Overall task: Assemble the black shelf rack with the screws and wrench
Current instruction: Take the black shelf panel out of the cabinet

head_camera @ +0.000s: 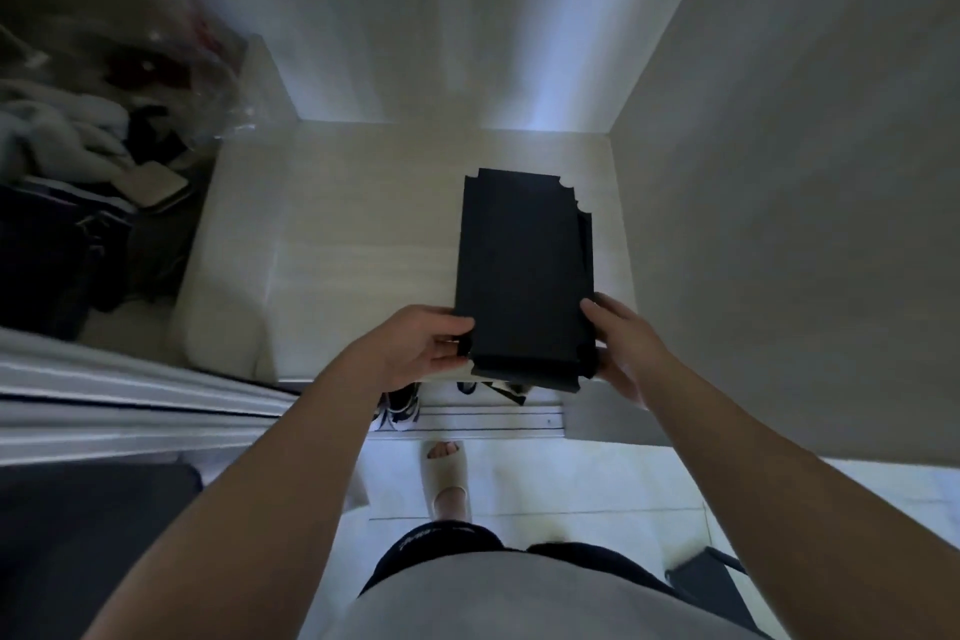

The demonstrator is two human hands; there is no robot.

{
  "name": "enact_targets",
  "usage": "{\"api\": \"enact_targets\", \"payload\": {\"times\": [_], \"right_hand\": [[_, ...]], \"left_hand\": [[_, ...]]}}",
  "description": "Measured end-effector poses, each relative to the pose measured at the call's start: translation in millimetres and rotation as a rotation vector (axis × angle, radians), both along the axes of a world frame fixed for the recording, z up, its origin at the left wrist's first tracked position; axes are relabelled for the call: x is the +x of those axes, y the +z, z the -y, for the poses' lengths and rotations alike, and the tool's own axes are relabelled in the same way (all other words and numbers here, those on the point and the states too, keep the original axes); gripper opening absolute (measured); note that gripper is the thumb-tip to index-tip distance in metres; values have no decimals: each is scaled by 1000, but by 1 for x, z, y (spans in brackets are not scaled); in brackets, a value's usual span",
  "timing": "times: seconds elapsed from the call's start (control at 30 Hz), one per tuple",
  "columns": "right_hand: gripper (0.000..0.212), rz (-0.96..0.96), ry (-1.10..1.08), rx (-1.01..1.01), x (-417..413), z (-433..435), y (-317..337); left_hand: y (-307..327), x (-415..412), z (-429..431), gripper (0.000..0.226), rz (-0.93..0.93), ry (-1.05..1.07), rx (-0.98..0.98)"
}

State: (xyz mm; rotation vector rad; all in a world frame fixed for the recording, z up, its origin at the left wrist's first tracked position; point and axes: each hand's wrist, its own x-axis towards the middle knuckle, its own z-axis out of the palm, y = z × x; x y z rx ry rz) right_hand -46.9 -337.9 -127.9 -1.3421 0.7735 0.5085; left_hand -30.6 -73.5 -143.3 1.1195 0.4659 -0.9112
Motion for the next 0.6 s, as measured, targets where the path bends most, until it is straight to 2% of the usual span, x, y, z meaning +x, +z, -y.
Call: {"api": "enact_targets", "payload": {"times": [0.17,0.33,0.6], "right_hand": [[37,81,86,68,-45,2,15],[39,164,198,95,-103,19,26],[43,164,305,234,-253,51,30]], "left_hand": [[26,-53,-6,28,70,13,42],[42,-128,5,32,123,45,93],[59,-322,39,36,141,157,154]]}}
